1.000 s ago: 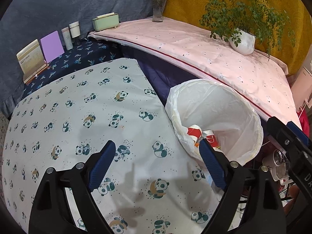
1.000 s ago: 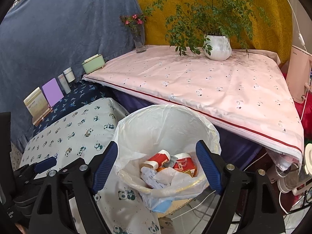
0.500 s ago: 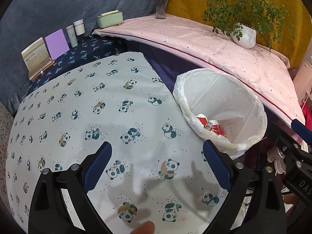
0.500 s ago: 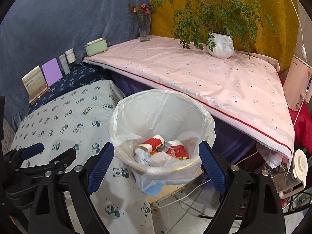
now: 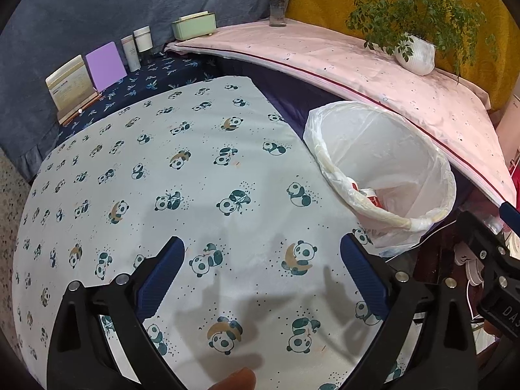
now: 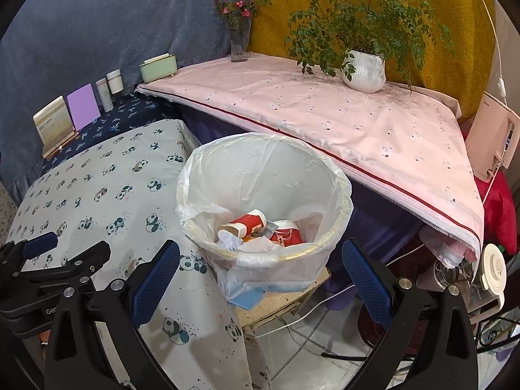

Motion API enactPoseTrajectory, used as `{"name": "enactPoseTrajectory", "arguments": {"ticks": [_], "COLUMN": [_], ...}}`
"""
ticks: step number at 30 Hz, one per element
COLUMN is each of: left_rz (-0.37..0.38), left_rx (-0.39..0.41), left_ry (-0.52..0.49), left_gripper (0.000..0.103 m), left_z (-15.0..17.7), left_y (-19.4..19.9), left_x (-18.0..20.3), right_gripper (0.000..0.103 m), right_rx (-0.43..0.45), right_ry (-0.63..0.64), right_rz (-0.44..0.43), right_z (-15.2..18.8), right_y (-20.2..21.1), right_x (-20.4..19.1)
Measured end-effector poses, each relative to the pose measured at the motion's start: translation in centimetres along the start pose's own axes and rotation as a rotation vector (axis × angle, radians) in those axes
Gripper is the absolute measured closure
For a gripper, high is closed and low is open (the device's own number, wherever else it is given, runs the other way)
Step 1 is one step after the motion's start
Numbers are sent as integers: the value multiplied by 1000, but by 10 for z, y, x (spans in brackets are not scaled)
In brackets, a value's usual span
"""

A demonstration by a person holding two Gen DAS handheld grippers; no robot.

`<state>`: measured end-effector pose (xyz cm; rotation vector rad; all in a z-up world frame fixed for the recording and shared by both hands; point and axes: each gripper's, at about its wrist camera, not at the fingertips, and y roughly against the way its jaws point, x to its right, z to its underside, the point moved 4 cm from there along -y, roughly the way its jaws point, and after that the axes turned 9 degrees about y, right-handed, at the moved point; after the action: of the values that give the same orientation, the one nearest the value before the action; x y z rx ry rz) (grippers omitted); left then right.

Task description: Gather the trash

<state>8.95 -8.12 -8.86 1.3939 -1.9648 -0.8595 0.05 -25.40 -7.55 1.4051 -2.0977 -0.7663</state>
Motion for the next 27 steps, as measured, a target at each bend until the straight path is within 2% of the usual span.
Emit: {"name": "enactPoseTrajectory", "arguments": {"ticks": [27], "left_rz": [-19], "left_rx": [31], "left_ry": [4], "left_gripper": [11], "left_z": [21], "left_y": [11], "left_x": [-14], "right_gripper": [6], "right_rx": [-20], "right_ry": [13], "right_rz": [23], "right_z": [28], "right_y": [10], "right_x": [-10]}}
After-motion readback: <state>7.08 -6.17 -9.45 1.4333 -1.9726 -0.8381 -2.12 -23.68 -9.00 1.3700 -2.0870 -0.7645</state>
